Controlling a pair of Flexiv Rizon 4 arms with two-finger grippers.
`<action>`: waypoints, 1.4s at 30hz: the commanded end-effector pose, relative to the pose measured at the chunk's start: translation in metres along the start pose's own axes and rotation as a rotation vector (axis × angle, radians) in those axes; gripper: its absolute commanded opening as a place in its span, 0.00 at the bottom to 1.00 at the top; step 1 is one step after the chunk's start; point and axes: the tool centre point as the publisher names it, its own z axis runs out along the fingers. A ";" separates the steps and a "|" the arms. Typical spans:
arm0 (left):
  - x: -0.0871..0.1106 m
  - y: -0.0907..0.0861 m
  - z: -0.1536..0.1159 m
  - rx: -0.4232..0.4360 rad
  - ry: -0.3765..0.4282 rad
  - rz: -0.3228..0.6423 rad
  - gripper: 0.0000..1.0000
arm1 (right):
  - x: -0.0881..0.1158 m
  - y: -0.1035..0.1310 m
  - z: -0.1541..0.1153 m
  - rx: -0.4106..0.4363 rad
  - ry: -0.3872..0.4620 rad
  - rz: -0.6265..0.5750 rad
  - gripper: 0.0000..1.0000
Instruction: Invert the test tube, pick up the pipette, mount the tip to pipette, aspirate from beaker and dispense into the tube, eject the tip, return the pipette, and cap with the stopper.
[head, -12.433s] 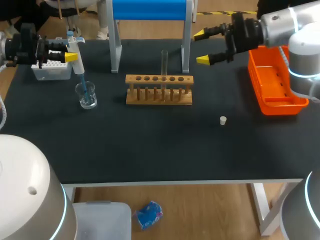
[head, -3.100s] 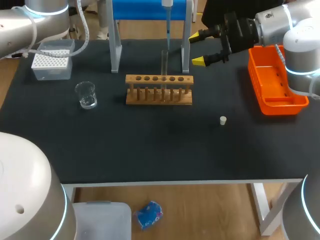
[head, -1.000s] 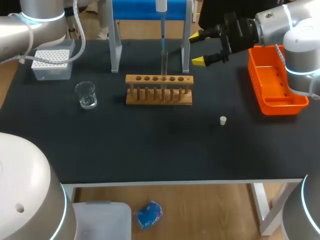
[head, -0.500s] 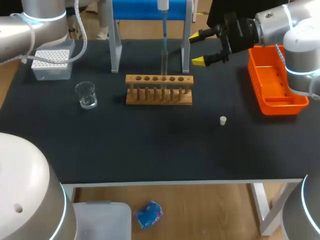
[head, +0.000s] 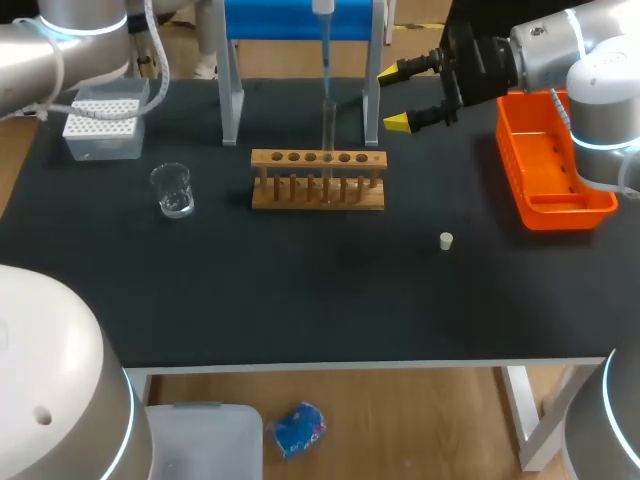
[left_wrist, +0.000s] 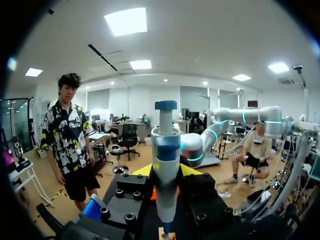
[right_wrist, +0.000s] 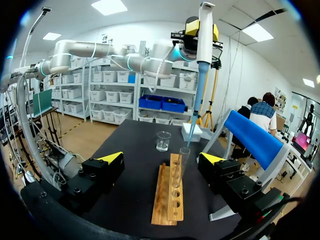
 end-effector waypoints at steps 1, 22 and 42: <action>-0.005 0.007 0.002 0.009 0.005 -0.009 0.00 | 0.001 0.000 -0.001 0.001 0.000 0.000 1.00; -0.004 0.019 -0.005 -0.035 -0.016 -0.039 0.00 | 0.001 0.000 -0.001 0.001 0.000 0.000 1.00; -0.011 0.018 -0.003 0.006 -0.048 -0.004 0.00 | 0.001 0.000 -0.001 0.001 0.000 0.000 1.00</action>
